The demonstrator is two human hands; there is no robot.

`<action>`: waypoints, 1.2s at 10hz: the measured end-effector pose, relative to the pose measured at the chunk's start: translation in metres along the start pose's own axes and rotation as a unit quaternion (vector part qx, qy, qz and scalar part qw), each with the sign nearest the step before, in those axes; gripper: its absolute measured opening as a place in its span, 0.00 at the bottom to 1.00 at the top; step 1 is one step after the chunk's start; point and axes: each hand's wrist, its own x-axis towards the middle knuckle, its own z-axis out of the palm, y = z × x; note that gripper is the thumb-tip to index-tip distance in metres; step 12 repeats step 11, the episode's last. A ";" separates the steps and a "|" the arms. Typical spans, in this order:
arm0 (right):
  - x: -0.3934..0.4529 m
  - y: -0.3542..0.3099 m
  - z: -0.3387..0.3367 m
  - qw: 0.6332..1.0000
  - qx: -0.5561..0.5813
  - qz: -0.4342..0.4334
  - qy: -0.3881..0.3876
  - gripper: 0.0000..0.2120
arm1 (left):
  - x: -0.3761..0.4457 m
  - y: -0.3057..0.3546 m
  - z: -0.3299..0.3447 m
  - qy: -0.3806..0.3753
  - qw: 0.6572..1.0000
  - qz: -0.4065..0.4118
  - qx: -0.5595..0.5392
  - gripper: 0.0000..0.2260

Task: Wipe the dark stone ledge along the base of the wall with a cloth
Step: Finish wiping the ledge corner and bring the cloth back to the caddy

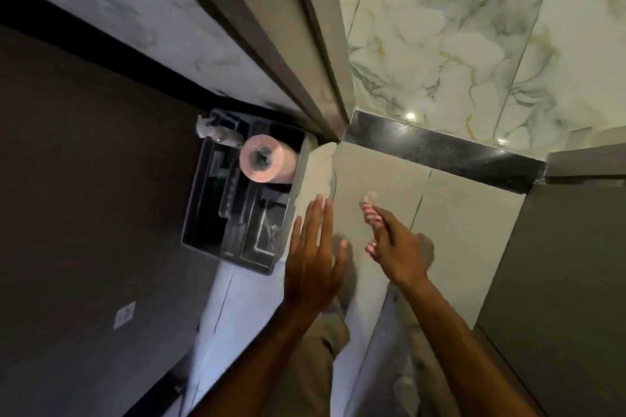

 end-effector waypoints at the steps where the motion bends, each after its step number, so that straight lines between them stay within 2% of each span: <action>1: -0.031 -0.034 0.033 0.996 0.001 -0.067 -0.063 0.19 | -0.009 -0.044 -0.030 0.043 0.999 0.009 0.010 0.28; 2: -0.049 -0.043 0.094 0.993 0.033 -0.087 -0.073 0.20 | -0.006 -0.096 -0.047 0.053 0.997 -0.059 0.002 0.27; 3: -0.050 -0.036 0.154 0.995 0.040 -0.071 -0.065 0.19 | 0.004 -0.138 -0.053 0.056 0.994 -0.096 -0.011 0.29; 4: -0.029 -0.023 0.233 0.997 -0.034 -0.036 -0.062 0.19 | 0.025 -0.194 -0.043 0.029 0.997 -0.044 0.048 0.31; 5: -0.003 -0.009 0.284 1.000 -0.018 0.021 -0.012 0.14 | 0.041 -0.226 -0.024 0.032 0.992 0.012 0.119 0.32; 6: 0.045 0.025 0.323 0.993 -0.084 0.049 0.068 0.12 | 0.059 -0.251 0.008 0.041 0.986 0.067 0.144 0.33; 7: 0.079 0.057 0.346 0.977 -0.188 -0.016 0.098 0.27 | 0.072 -0.266 0.038 -0.013 0.992 0.082 0.100 0.34; 8: 0.089 0.080 0.362 0.974 -0.187 -0.075 0.106 0.29 | 0.073 -0.271 0.055 0.011 0.987 0.082 0.139 0.34; 9: 0.090 0.100 0.363 0.949 -0.296 -0.104 0.031 0.36 | 0.076 -0.274 0.058 0.029 0.989 0.086 0.120 0.35; 10: 0.080 0.088 0.356 0.920 -0.383 -0.075 -0.021 0.41 | 0.072 -0.272 0.051 -0.004 0.990 0.089 0.109 0.37; 11: 0.035 0.021 0.317 0.930 -0.346 -0.106 -0.063 0.30 | 0.069 -0.263 0.003 -0.025 0.994 0.061 0.090 0.38; 12: 0.035 0.021 0.317 0.930 -0.346 -0.106 -0.063 0.30 | 0.069 -0.263 0.003 -0.025 0.994 0.061 0.090 0.38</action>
